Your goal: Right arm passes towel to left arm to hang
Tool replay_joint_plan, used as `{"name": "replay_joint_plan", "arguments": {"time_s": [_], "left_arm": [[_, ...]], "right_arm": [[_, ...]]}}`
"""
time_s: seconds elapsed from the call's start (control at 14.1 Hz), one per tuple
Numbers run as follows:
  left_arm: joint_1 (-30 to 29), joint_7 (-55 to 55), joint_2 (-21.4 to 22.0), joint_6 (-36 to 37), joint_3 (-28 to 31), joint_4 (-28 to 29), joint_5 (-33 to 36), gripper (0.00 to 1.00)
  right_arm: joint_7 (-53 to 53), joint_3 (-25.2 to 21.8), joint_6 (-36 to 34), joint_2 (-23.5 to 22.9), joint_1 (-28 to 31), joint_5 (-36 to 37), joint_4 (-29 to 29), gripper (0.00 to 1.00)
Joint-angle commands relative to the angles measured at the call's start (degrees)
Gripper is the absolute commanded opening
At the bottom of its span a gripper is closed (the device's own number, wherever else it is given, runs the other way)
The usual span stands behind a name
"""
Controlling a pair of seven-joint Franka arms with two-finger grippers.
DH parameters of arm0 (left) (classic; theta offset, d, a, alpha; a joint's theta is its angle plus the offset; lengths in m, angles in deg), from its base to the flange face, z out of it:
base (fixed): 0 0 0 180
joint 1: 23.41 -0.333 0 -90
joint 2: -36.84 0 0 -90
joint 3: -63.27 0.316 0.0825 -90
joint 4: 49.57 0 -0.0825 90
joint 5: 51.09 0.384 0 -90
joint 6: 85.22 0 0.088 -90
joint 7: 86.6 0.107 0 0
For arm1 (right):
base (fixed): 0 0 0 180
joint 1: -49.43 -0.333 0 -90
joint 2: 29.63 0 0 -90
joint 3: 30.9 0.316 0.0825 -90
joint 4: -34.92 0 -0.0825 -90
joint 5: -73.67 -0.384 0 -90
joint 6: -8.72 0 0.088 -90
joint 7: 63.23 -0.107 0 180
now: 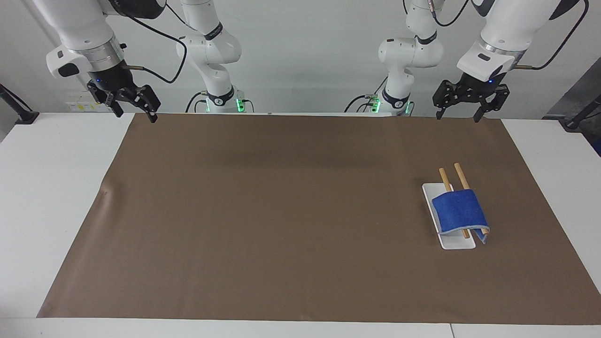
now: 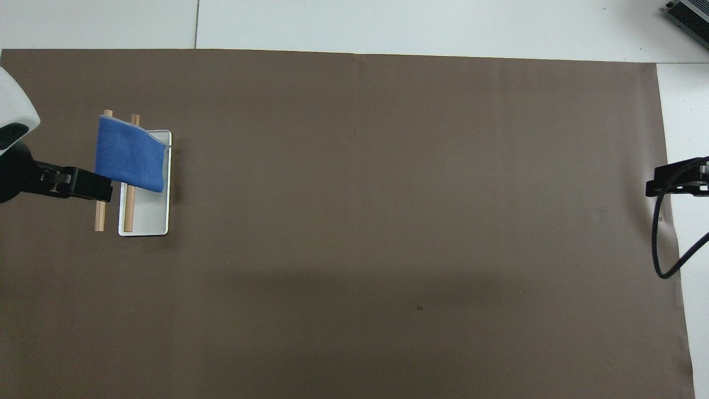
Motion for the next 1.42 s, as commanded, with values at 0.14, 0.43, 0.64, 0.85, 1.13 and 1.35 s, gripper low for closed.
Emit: {"name": "replay_joint_plan", "arguments": {"time_s": [0.14, 0.43, 0.64, 0.85, 1.13, 1.35], "left_arm": [[-0.5, 1.3, 1.0, 0.9, -0.1, 1.2, -0.6, 1.0], [-0.5, 1.2, 1.2, 1.1, -0.4, 1.2, -0.6, 1.0], [-0.8, 1.1, 1.2, 0.8, -0.2, 1.3, -0.6, 1.0], [-0.6, 1.1, 1.2, 0.4, -0.3, 1.5, -0.6, 1.0], [-0.4, 1.1, 1.2, 0.5, -0.3, 1.4, -0.6, 1.0], [0.1, 1.0, 1.3, 0.4, -0.3, 1.8, -0.6, 1.0]], "right_arm": [[0.9, 0.4, -1.2, 0.3, 0.7, -1.0, -0.5, 1.0], [0.9, 0.4, -1.2, 0.3, 0.8, -1.0, -0.5, 1.0], [0.9, 0.4, -1.2, 0.3, 0.7, -1.0, -0.5, 1.0], [0.9, 0.4, -1.2, 0.3, 0.7, -1.0, -0.5, 1.0], [0.9, 0.4, -1.2, 0.3, 0.7, -1.0, -0.5, 1.0], [0.9, 0.4, -1.2, 0.3, 0.7, -1.0, -0.5, 1.0]]}}
